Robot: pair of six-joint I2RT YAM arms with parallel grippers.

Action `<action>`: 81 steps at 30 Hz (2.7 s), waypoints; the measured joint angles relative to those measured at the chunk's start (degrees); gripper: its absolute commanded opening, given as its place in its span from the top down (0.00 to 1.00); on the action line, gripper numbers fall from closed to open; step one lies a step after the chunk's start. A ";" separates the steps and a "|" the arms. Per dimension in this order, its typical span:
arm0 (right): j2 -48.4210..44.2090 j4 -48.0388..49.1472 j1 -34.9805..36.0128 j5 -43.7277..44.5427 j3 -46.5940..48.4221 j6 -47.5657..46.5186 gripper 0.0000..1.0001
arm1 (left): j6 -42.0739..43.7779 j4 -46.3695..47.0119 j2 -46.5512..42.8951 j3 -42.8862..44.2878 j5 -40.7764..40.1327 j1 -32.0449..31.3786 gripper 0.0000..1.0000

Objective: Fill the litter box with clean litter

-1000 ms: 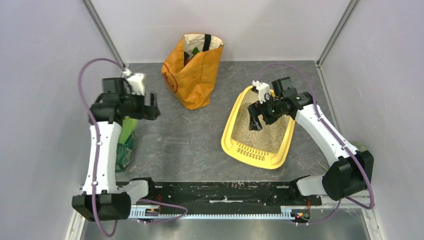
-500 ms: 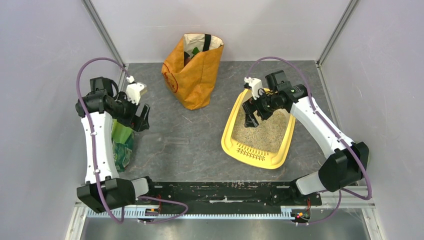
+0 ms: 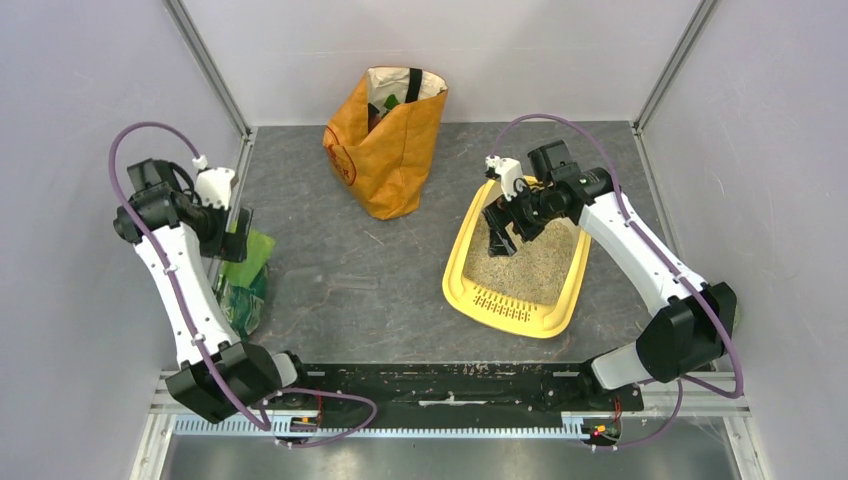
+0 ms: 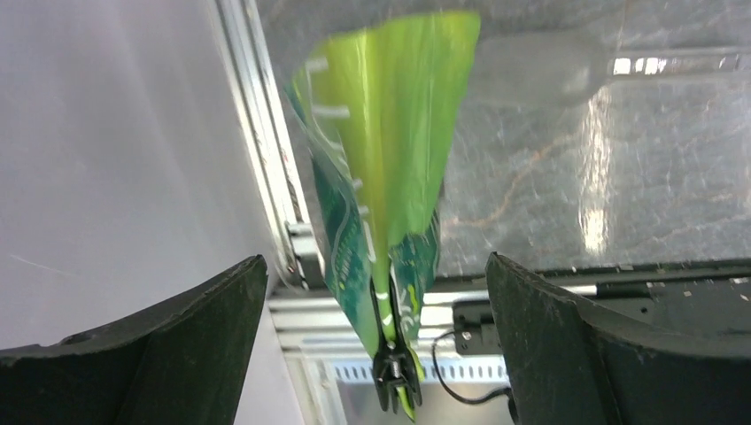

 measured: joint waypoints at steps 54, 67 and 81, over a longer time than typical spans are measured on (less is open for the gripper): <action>2.08 0.57 0.85 -0.90 2.32 0.26 0.03 | -5.42 4.72 14.43 -3.72 5.01 -39.87 0.98; 8.17 2.93 1.55 -4.68 10.36 0.31 0.04 | -0.63 4.13 13.40 4.26 6.49 -36.20 0.20; 12.41 5.07 5.99 -6.99 16.50 6.32 0.05 | -0.74 2.80 15.50 10.82 5.70 -39.76 0.23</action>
